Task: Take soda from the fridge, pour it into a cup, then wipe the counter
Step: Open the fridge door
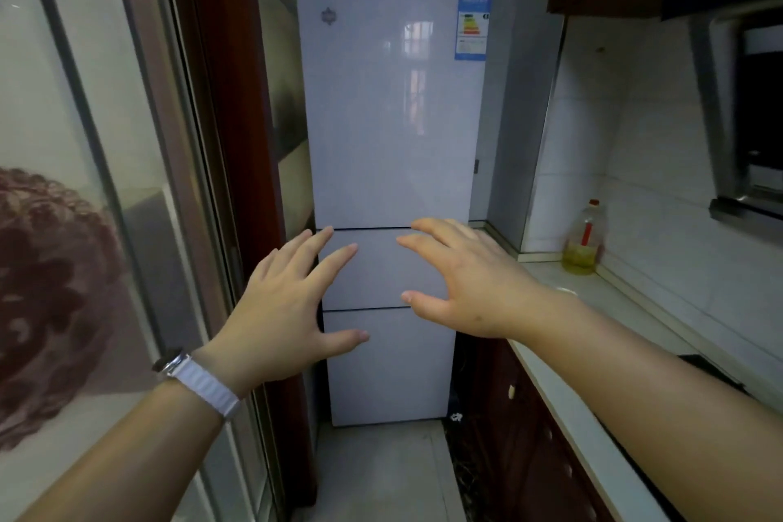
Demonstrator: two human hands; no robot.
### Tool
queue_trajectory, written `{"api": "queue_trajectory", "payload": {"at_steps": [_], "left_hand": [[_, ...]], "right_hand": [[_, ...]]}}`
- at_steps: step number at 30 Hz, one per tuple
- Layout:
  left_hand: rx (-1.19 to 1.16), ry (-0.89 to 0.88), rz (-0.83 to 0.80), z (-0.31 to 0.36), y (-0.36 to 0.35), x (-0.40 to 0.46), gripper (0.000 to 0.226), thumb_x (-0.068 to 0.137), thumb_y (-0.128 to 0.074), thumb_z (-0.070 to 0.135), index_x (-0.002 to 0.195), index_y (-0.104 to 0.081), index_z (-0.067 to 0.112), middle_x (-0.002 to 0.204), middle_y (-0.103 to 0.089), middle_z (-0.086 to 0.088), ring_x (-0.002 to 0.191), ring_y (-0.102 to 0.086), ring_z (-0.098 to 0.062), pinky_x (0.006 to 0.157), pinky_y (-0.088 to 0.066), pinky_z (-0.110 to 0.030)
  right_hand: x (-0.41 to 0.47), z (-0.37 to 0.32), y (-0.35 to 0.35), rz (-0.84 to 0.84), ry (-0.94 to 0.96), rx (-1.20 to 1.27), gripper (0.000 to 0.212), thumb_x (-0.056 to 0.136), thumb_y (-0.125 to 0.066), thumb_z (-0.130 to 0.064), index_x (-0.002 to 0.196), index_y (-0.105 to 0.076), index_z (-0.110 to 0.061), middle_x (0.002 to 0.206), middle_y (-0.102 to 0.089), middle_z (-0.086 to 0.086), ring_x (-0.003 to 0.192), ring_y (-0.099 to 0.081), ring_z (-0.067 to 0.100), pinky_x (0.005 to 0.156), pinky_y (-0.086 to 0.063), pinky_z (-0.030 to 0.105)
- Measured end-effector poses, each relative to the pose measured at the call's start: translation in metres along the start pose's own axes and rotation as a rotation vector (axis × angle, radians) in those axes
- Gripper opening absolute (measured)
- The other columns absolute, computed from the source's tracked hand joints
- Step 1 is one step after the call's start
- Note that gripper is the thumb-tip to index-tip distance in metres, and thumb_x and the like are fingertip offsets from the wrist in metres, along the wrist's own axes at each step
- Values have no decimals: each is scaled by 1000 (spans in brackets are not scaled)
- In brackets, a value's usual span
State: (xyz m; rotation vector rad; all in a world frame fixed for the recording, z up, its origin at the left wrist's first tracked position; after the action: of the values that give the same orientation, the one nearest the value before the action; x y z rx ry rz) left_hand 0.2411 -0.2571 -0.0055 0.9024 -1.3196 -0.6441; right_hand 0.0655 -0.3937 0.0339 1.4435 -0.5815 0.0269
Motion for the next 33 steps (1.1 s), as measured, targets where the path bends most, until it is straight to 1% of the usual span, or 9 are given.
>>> {"api": "queue_trajectory", "payload": {"at_steps": [5, 10, 15, 18, 21, 27, 30, 33], "left_hand": [[-11, 15, 53, -54, -17, 33, 94, 70, -48, 79, 149, -32, 30, 159, -25, -2, 146, -21, -26, 112, -25, -50], [-108, 44, 52, -86, -37, 60, 87, 72, -42, 77, 145, -38, 31, 156, -30, 2, 145, -21, -22, 113, -30, -49], [-157, 39, 41, -106, -64, 89, 85, 72, -44, 75, 142, -45, 27, 151, -38, -1, 143, -26, -23, 111, -34, -49], [-136, 29, 18, -114, -83, 107, 84, 72, -44, 75, 141, -45, 27, 151, -38, -1, 142, -28, -23, 111, -35, -50], [-114, 28, 12, -125, -99, 131, 84, 72, -45, 74, 140, -48, 24, 150, -41, -3, 141, -31, -25, 109, -37, -51], [-38, 11, 8, -144, -132, 189, 79, 75, -49, 70, 139, -49, 24, 150, -41, -4, 139, -34, -26, 107, -39, -52], [27, -3, -7, -145, -148, 226, 79, 75, -47, 70, 140, -47, 25, 151, -39, -5, 139, -34, -27, 108, -36, -47], [29, 18, -24, -146, -165, 264, 82, 74, -45, 72, 142, -45, 26, 152, -37, -4, 141, -32, -28, 109, -34, -48]], "right_hand": [[50, -3, -27, -21, -22, -28, 70, 88, -48, -61, 148, -25, -34, 157, -18, -9, 143, -13, 13, 115, -13, 33], [83, 10, -44, -24, -48, -36, 72, 87, -48, -64, 148, -25, -35, 156, -19, -9, 142, -15, 13, 115, -16, 33], [109, 30, -60, -16, -47, -37, 73, 85, -49, -66, 148, -26, -34, 156, -20, -8, 142, -17, 13, 115, -16, 33], [130, 49, -70, -20, -49, -40, 74, 85, -48, -67, 148, -25, -35, 157, -19, -9, 142, -14, 11, 115, -13, 30], [156, 68, -82, -8, -36, -25, 74, 85, -48, -67, 148, -26, -34, 157, -19, -9, 142, -14, 11, 113, -12, 28], [209, 116, -114, 10, 14, 12, 73, 84, -48, -67, 146, -30, -32, 156, -23, -5, 143, -18, 14, 115, -16, 33], [232, 150, -124, 13, 29, 21, 74, 84, -46, -67, 147, -28, -33, 157, -21, -6, 143, -16, 13, 113, -12, 29], [253, 188, -130, 12, 45, 18, 75, 85, -46, -67, 148, -26, -33, 157, -20, -6, 143, -14, 13, 110, -8, 25]]}}
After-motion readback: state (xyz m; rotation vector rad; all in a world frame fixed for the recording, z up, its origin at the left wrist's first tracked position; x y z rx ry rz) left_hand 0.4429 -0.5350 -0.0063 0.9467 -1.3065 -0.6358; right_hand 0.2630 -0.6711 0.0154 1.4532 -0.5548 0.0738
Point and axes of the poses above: each hand's wrist, its own x-axis towards the middle knuckle, its own y-axis out of the back of the hand, z = x × y, the point moved 3 cm from there along x, towards the middle knuckle
